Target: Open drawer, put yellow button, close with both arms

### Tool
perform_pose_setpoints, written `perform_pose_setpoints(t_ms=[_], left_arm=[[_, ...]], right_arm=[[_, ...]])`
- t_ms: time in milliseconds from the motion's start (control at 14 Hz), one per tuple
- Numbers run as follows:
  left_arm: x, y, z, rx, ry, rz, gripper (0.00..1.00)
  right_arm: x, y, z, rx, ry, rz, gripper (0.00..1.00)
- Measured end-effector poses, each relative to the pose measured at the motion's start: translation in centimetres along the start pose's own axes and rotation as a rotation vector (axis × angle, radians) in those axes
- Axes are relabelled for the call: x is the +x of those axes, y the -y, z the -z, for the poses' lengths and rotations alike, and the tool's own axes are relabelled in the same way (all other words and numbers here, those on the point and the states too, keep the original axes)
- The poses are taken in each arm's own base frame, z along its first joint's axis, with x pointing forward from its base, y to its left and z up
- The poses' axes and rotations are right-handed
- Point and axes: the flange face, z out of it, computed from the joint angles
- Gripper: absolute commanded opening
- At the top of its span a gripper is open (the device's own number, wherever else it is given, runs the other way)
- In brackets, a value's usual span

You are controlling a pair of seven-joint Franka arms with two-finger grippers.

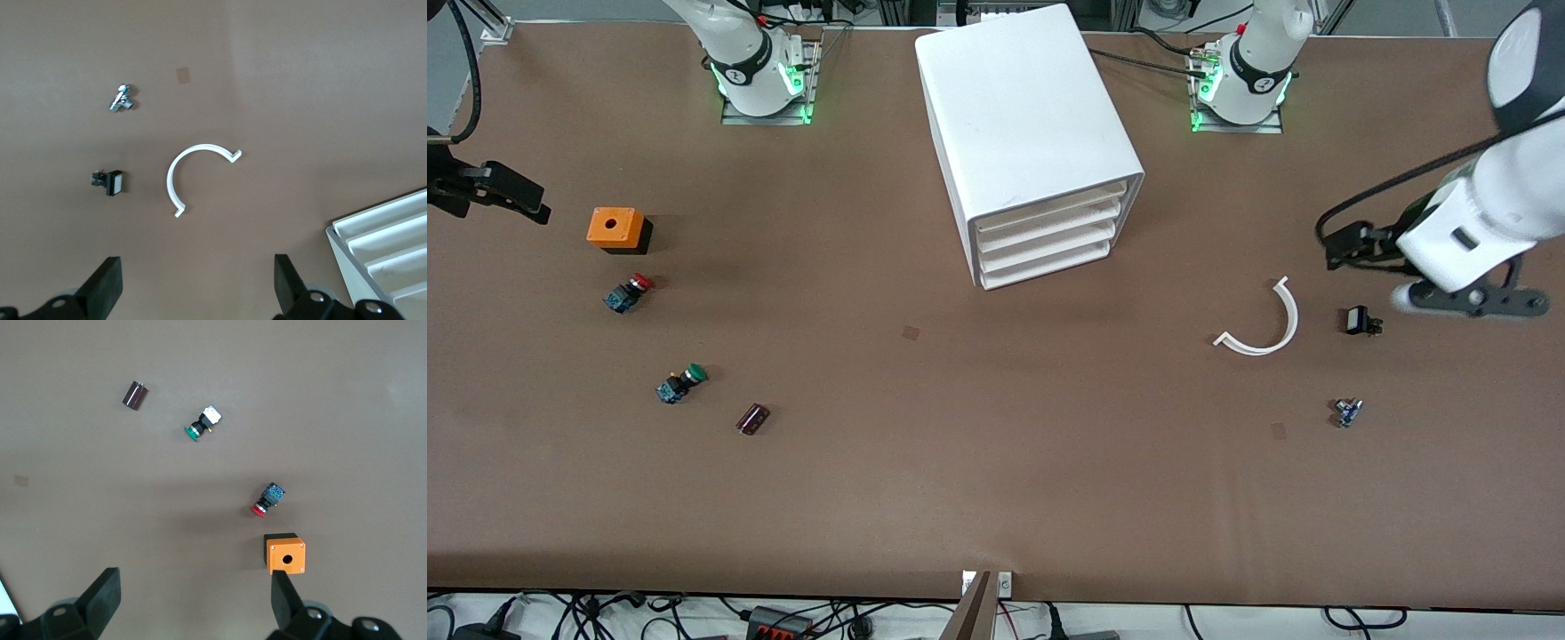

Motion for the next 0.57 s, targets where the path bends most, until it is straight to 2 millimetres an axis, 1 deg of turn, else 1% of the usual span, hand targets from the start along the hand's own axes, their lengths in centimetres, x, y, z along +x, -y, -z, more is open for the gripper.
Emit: perform_pose_setpoints(t_ms=[71,143,286,429,571], left_arm=[[-1.0,0.5,0.3,0.003,-0.031,0.001,1.0],[-1.8,1.1,0.3,0.006,-0.057,-0.005,1.0],[-2.9,2.6,-0.7,0.003,-0.071,-0.016,1.0],[-3.3,3.1,-1.3,-0.002,-0.067,-0.014,1.0],[-3.3,3.0,-1.5,-0.005,-0.064,-0.012,1.0]], right_arm=[[0.0,-0.1,0.0,0.0,0.0,0.004,1.0],[0.0,-0.2,0.0,0.0,0.0,0.011,1.0],[0.0,-0.3,0.0,0.0,0.0,0.017,1.0],[0.0,-0.3,0.0,0.0,0.0,0.018,1.0],[0.0,-0.3,0.0,0.0,0.0,0.019,1.0]])
